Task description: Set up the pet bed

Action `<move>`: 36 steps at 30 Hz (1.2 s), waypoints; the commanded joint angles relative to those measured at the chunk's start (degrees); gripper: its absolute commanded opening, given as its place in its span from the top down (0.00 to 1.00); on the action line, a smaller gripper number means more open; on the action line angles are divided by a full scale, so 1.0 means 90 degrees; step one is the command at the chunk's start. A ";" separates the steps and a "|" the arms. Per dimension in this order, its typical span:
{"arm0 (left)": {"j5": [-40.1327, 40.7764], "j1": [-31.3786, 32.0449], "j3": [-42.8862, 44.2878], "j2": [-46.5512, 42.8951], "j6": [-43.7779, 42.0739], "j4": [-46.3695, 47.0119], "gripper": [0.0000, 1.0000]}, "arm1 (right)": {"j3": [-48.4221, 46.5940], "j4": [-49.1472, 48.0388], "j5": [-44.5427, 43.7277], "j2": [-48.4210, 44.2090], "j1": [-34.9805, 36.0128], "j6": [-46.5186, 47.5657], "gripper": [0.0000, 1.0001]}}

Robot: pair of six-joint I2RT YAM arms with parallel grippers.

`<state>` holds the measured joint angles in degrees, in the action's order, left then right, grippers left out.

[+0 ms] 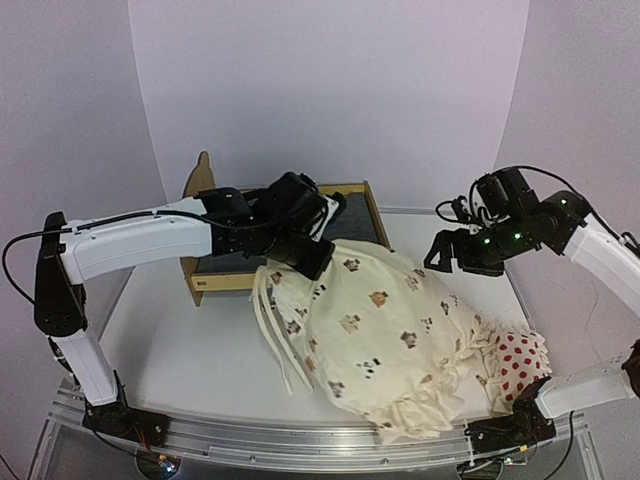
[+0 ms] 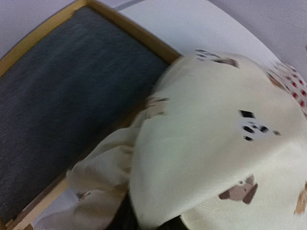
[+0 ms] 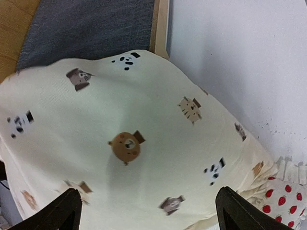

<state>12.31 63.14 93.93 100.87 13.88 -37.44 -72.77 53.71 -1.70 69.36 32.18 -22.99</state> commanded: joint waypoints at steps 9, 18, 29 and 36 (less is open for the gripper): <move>0.0699 -0.0897 -0.0333 -0.0736 0.0852 -0.0890 0.01 | -0.0004 -0.0657 0.1694 0.1469 -0.1204 0.0239 0.02; 0.0176 -0.0560 -0.1735 -0.2298 0.2216 -0.1588 0.02 | 0.0878 -0.1397 0.3372 0.1642 -0.1653 0.0356 0.02; -0.1347 -0.0551 -0.4404 -0.3754 0.3116 0.0280 0.02 | 0.2214 -0.2368 0.4449 0.1633 -0.2389 0.0385 0.02; -0.2000 -0.0554 -0.5590 -0.3811 0.3330 0.1724 0.02 | 0.3002 -0.2979 0.4804 0.1738 -0.2406 0.0261 0.02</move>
<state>-0.82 58.19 47.85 68.20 41.42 -33.14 -48.24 31.52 37.06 84.56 10.48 -20.37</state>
